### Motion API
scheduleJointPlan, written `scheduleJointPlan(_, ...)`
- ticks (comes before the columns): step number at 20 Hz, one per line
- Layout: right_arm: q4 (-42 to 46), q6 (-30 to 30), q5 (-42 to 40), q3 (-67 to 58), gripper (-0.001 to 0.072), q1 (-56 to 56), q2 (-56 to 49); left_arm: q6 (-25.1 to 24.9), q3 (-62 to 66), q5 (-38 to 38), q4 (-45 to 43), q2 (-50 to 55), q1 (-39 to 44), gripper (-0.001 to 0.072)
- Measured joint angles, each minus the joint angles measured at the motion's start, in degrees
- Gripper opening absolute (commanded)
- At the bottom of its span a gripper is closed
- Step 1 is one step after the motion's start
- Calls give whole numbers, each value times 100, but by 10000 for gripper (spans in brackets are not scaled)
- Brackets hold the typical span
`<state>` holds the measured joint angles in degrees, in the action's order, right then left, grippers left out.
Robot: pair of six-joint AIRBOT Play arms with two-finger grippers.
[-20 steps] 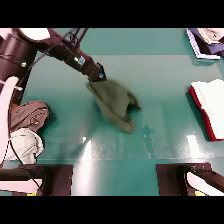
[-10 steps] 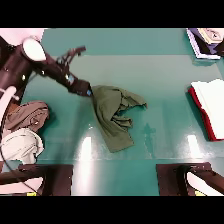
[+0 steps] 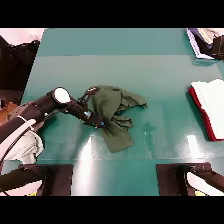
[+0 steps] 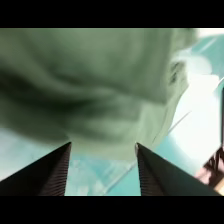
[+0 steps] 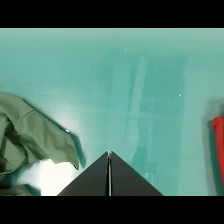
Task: Fold the shirts.
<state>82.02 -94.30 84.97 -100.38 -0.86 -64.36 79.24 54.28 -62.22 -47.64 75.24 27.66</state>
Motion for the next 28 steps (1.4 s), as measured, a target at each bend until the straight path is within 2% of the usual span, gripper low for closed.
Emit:
scheduleJointPlan(3, 0, 0, 17, 0, 20, 0, -11, 199, -98, 525, 157, -11, 345, 485)
scheduleJointPlan(7, 0, 0, 55, 0, 20, 0, -11, 391, -129, 846, 339, -15, 566, 485)
scheduleJointPlan(12, 0, 24, 70, 0, 20, 0, -11, 472, -11, 881, 306, -15, 634, 485)
scheduleJointPlan(18, 4, 94, 98, 0, 20, 0, -11, 636, 22, 83, -533, -238, 564, 485)
scheduleJointPlan(22, 9, 149, 114, 0, 20, 0, -11, 719, -122, -144, -905, -531, 470, 487)
scheduleJointPlan(28, 9, 181, 116, 0, 20, 0, -11, 815, -997, 638, -457, -627, 439, 486)
